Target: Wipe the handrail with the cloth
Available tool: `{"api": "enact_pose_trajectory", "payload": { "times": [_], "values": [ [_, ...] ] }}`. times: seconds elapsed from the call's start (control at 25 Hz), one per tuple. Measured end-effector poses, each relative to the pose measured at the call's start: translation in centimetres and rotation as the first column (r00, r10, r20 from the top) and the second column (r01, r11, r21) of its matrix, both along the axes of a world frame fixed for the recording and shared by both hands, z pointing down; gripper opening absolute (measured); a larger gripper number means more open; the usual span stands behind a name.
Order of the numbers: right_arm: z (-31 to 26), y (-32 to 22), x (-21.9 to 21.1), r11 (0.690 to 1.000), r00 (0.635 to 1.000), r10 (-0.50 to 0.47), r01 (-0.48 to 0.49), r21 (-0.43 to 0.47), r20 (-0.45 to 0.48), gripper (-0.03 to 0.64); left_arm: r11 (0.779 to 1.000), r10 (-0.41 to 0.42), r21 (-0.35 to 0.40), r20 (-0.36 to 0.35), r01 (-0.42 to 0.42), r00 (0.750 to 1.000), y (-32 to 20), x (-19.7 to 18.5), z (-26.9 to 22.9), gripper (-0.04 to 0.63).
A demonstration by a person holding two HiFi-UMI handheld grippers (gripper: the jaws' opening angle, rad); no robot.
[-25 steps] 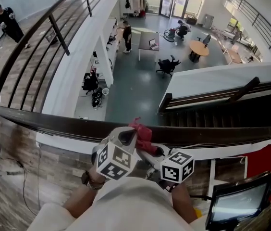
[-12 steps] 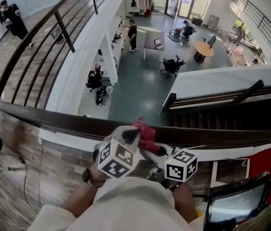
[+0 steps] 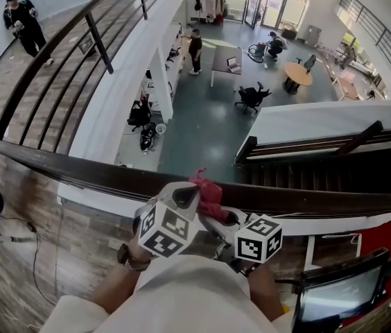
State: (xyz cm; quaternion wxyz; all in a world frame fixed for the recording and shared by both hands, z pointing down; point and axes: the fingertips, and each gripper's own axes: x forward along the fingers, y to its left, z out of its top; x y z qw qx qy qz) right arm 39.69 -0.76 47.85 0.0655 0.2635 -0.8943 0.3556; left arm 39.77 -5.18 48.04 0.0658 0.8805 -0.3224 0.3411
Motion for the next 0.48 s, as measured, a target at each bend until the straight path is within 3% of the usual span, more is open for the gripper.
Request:
{"api": "enact_pose_trajectory", "payload": {
  "times": [0.48],
  "values": [
    [-0.4,-0.4,-2.8,0.999,0.999,-0.035,0.035,0.000,0.015,0.061,0.999,-0.039,-0.018,-0.020,0.039,0.999,-0.5,-2.9,-0.3,0.003]
  ]
}}
